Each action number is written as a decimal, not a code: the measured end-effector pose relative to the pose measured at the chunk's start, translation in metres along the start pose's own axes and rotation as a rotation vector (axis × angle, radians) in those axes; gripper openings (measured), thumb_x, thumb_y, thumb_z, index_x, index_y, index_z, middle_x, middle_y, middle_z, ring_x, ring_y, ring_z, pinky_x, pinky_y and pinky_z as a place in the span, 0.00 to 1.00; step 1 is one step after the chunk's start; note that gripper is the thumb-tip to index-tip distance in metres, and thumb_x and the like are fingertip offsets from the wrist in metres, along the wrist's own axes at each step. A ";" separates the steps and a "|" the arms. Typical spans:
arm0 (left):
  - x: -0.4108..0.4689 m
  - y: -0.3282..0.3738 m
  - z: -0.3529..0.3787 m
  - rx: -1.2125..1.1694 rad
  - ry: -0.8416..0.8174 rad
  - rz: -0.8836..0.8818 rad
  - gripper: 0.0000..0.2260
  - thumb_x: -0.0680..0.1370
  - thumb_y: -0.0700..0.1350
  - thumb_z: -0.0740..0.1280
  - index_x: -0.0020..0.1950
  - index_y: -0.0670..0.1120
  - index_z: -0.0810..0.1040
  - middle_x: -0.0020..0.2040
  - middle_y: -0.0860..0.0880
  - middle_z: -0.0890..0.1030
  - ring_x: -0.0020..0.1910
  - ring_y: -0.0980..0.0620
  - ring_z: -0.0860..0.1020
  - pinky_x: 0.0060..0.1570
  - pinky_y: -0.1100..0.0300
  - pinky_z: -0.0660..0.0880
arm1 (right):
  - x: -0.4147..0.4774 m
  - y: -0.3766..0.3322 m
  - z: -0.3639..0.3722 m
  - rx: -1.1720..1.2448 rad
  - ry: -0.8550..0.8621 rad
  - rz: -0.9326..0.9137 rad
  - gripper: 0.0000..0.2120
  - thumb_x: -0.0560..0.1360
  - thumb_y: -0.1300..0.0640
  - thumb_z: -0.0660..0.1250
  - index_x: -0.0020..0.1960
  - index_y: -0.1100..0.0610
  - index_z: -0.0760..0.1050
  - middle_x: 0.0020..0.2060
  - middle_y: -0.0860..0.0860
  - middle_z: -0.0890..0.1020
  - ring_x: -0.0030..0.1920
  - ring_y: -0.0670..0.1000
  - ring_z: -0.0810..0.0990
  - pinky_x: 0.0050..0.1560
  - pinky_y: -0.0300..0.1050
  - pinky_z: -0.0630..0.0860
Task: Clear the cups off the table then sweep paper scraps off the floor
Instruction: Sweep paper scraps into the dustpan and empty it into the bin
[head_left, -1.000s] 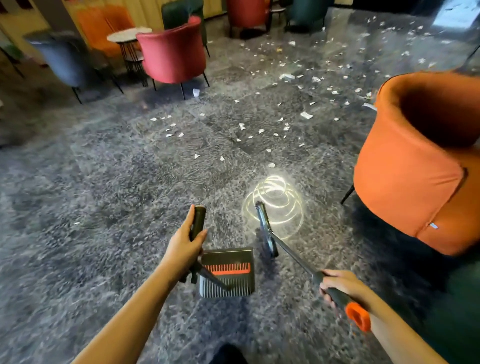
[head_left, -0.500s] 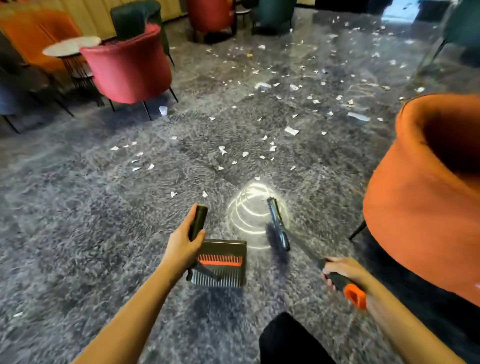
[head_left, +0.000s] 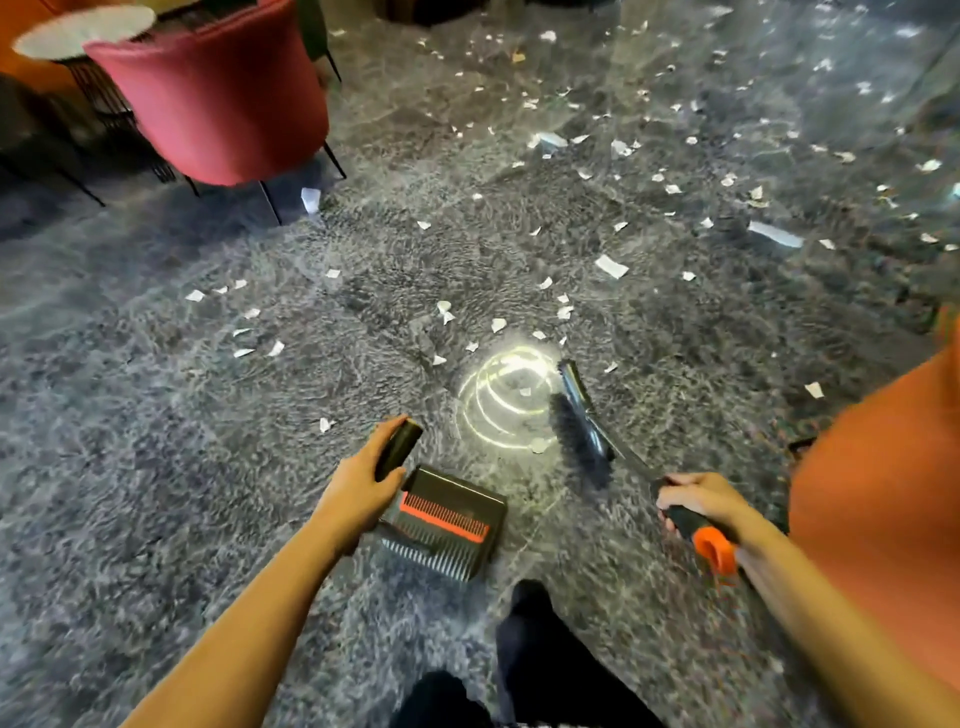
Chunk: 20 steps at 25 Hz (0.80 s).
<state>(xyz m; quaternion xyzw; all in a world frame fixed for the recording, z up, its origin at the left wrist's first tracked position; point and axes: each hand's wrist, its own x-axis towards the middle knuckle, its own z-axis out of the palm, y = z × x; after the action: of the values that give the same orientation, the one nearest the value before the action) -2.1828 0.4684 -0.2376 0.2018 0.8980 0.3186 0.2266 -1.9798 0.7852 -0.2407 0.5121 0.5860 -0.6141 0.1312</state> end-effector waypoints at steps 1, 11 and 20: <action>0.022 0.004 -0.003 -0.010 -0.005 -0.001 0.29 0.77 0.39 0.65 0.73 0.59 0.60 0.61 0.45 0.78 0.44 0.50 0.78 0.41 0.59 0.72 | 0.017 -0.020 0.000 -0.018 0.006 -0.006 0.17 0.73 0.75 0.61 0.62 0.74 0.69 0.28 0.59 0.73 0.15 0.49 0.71 0.16 0.34 0.67; 0.170 0.020 -0.037 0.005 -0.273 0.154 0.29 0.78 0.37 0.65 0.76 0.49 0.58 0.70 0.54 0.66 0.66 0.60 0.64 0.59 0.75 0.59 | 0.124 -0.116 0.043 -0.201 0.004 0.049 0.29 0.71 0.72 0.64 0.71 0.64 0.64 0.33 0.60 0.76 0.26 0.53 0.74 0.26 0.42 0.70; 0.214 0.011 -0.059 0.007 -0.354 0.141 0.27 0.79 0.42 0.64 0.73 0.63 0.61 0.68 0.53 0.74 0.60 0.47 0.75 0.52 0.54 0.72 | 0.126 -0.108 0.084 -0.645 -0.133 0.116 0.20 0.72 0.65 0.67 0.63 0.65 0.71 0.48 0.56 0.77 0.47 0.56 0.77 0.36 0.41 0.64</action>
<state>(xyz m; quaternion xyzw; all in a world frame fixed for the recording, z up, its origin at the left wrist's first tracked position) -2.3862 0.5562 -0.2491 0.3179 0.8289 0.2900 0.3574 -2.1573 0.7993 -0.2941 0.4354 0.7104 -0.4204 0.3592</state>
